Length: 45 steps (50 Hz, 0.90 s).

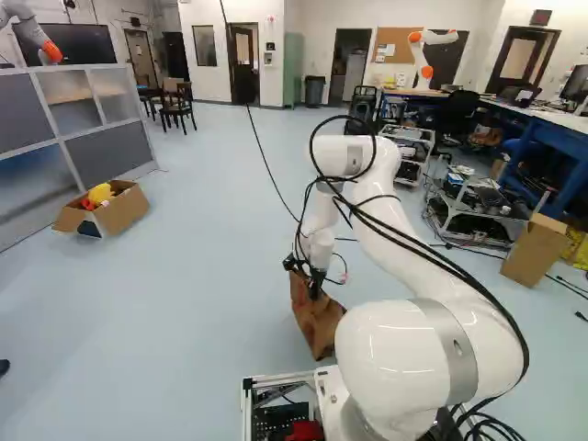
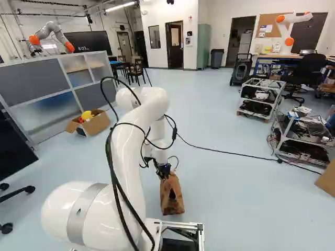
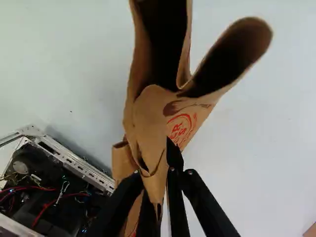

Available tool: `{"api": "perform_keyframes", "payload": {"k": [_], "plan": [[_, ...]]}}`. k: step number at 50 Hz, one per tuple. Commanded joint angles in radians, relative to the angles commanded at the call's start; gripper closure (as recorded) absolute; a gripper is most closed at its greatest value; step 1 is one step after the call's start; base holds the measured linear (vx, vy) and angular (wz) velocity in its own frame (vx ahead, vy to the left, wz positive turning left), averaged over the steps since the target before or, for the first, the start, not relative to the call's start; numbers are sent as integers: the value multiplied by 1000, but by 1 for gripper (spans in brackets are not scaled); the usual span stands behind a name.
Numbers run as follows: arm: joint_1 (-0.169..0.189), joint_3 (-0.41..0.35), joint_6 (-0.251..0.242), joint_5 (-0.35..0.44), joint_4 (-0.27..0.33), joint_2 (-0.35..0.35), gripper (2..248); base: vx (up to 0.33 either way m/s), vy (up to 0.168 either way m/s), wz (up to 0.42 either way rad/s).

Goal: Pick up the grocery bag from the ground

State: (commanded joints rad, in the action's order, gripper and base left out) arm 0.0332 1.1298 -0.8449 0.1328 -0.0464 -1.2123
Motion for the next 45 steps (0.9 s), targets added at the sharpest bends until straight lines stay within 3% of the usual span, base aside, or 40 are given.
{"api": "perform_keyframes", "payload": {"k": [45], "plan": [[-22, -249, 0, 87, 0, 208, 228, 0, 0, 0]]}}
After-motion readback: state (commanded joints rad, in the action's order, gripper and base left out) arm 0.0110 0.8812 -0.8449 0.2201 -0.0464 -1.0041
